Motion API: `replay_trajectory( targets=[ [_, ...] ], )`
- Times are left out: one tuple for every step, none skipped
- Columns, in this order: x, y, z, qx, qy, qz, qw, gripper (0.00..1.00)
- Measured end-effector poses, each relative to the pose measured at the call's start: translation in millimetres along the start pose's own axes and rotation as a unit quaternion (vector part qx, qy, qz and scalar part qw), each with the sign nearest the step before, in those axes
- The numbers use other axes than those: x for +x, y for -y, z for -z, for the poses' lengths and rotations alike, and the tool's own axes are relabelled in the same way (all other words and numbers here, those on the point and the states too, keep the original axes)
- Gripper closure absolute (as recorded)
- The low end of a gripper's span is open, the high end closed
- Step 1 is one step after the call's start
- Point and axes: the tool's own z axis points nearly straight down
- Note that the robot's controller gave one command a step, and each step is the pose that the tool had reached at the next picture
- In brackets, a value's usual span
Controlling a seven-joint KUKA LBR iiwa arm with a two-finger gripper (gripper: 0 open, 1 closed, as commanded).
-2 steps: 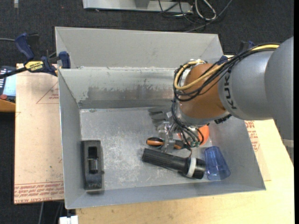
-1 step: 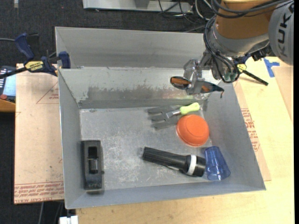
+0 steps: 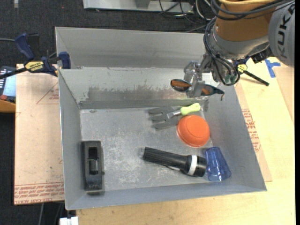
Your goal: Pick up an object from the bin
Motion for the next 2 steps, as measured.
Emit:
replay_trajectory(
  targets=[
    [4.3, 2.0, -46.3, -0.001, 0.0016, -0.019, 0.9998, 1.00],
    [-1.0, 11.6, -44.6, 0.000, 0.0064, 0.122, 0.9925, 1.00]
  ],
)
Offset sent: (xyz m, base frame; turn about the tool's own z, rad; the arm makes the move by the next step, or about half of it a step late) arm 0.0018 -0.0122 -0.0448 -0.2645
